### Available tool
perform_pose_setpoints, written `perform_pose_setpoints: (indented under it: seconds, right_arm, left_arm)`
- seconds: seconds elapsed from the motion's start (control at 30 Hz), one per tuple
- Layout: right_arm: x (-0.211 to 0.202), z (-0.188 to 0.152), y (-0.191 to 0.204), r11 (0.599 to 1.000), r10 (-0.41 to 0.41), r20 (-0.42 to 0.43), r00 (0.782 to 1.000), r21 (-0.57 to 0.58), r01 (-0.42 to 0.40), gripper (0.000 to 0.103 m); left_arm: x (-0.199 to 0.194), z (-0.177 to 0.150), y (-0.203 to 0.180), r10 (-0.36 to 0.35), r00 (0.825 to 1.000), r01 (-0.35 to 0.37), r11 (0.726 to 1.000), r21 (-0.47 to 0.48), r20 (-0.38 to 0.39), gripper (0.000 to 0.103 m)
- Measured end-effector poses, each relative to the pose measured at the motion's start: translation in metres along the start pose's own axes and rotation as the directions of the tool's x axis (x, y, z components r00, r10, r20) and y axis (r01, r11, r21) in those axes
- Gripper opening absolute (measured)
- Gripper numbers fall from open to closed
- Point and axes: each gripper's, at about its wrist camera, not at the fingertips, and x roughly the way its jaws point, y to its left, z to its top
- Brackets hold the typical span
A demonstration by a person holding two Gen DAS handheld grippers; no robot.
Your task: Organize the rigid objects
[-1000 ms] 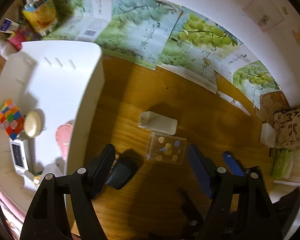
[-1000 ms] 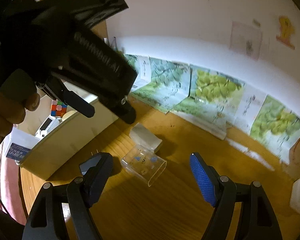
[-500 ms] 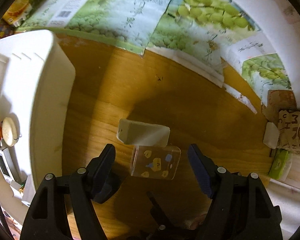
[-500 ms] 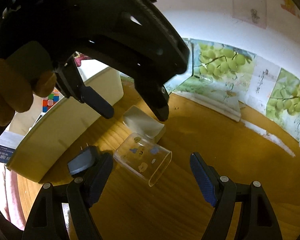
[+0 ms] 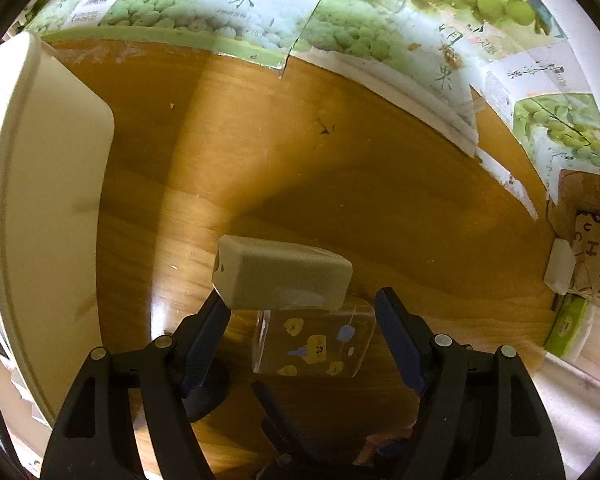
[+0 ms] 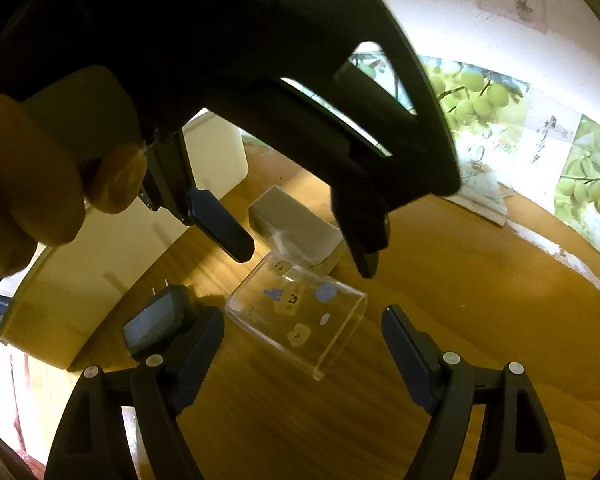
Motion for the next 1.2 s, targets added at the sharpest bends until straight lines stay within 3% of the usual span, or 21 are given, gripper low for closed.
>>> perform_pose_setpoints:
  seconds: [0.27, 0.47, 0.53, 0.87, 1.03, 1.2]
  right_arm:
    - [0.014, 0.002, 0.008, 1.0, -0.005, -0.01, 1.0, -0.005, 0.005, 0.082]
    - [0.017, 0.003, 0.012, 1.0, -0.016, -0.009, 1.0, -0.015, 0.016, 0.082]
    - [0.018, 0.003, 0.013, 1.0, -0.022, -0.01, 1.0, -0.017, 0.022, 0.082]
    - [0.018, 0.002, 0.012, 0.999, -0.024, -0.008, 1.0, -0.022, 0.024, 0.079]
    - [0.016, -0.001, 0.01, 0.999, -0.023, -0.016, 1.0, -0.023, 0.023, 0.079]
    - [0.008, -0.002, 0.007, 0.999, -0.033, -0.006, 0.999, -0.04, 0.033, 0.079]
  left_arm:
    - [0.008, 0.002, 0.008, -0.042, 0.998, 0.041, 0.999, -0.026, -0.043, 0.075]
    - [0.009, 0.002, 0.009, -0.036, 0.999, 0.035, 0.999, -0.022, -0.039, 0.063]
    - [0.008, 0.002, 0.007, -0.026, 0.999, 0.025, 0.999, -0.021, -0.038, 0.052]
    - [0.011, 0.002, 0.01, -0.071, 0.997, 0.069, 0.996, -0.063, -0.029, 0.027]
    - [0.009, 0.0, 0.019, -0.094, 0.995, 0.092, 0.993, -0.077, -0.018, 0.007]
    - [-0.001, 0.005, 0.032, -0.11, 0.994, 0.108, 0.991, -0.076, -0.014, 0.004]
